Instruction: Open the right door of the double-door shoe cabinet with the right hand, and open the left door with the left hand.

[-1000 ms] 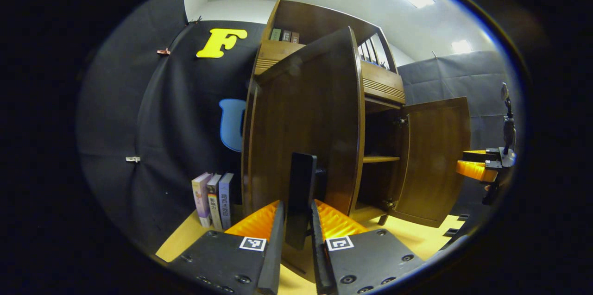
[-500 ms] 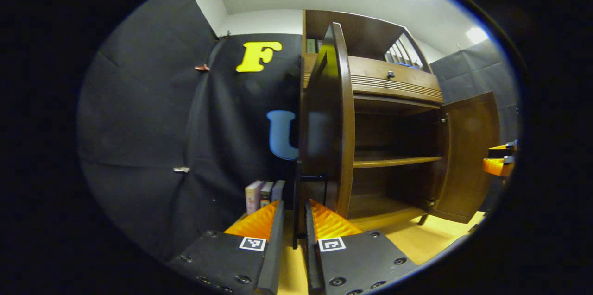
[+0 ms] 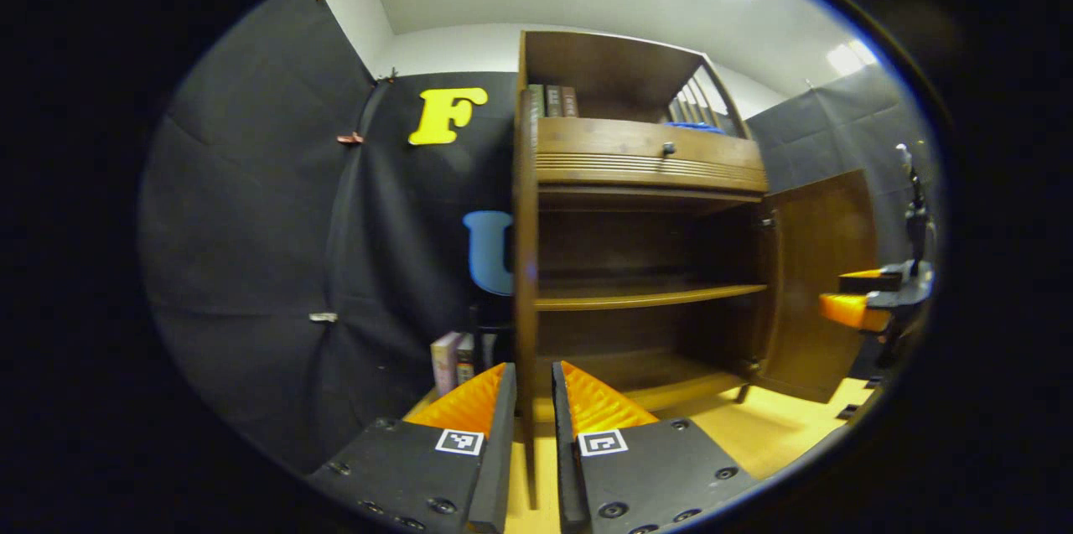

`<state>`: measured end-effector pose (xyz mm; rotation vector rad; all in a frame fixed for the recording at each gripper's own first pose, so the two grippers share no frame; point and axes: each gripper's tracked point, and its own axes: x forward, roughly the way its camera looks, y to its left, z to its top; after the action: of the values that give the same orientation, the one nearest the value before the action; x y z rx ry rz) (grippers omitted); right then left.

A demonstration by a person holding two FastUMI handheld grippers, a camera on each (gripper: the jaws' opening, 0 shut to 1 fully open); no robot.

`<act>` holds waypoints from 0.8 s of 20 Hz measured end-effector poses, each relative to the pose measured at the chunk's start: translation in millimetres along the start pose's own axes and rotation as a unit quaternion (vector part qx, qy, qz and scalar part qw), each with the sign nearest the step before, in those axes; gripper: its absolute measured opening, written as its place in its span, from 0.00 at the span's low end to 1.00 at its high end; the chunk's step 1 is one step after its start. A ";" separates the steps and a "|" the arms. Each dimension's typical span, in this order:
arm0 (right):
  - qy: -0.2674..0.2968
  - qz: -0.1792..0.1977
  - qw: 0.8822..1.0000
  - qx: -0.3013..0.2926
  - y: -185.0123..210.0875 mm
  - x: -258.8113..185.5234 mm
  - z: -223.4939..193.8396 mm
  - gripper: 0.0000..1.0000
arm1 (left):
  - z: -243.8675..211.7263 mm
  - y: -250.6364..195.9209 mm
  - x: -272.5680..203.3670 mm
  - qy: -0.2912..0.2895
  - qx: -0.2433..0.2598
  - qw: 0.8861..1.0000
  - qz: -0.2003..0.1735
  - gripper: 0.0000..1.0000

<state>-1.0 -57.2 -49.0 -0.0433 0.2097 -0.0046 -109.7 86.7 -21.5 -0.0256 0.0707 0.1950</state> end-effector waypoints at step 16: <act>0.010 0.027 0.999 0.025 34.4 9.5 -4.5 0.97 | 10.4 -90.3 71.1 -0.032 0.013 0.997 -0.063 0.99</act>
<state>7.4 -23.2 -56.8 0.0128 0.2299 0.0431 -21.8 12.2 -14.6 0.0028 0.0083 0.0694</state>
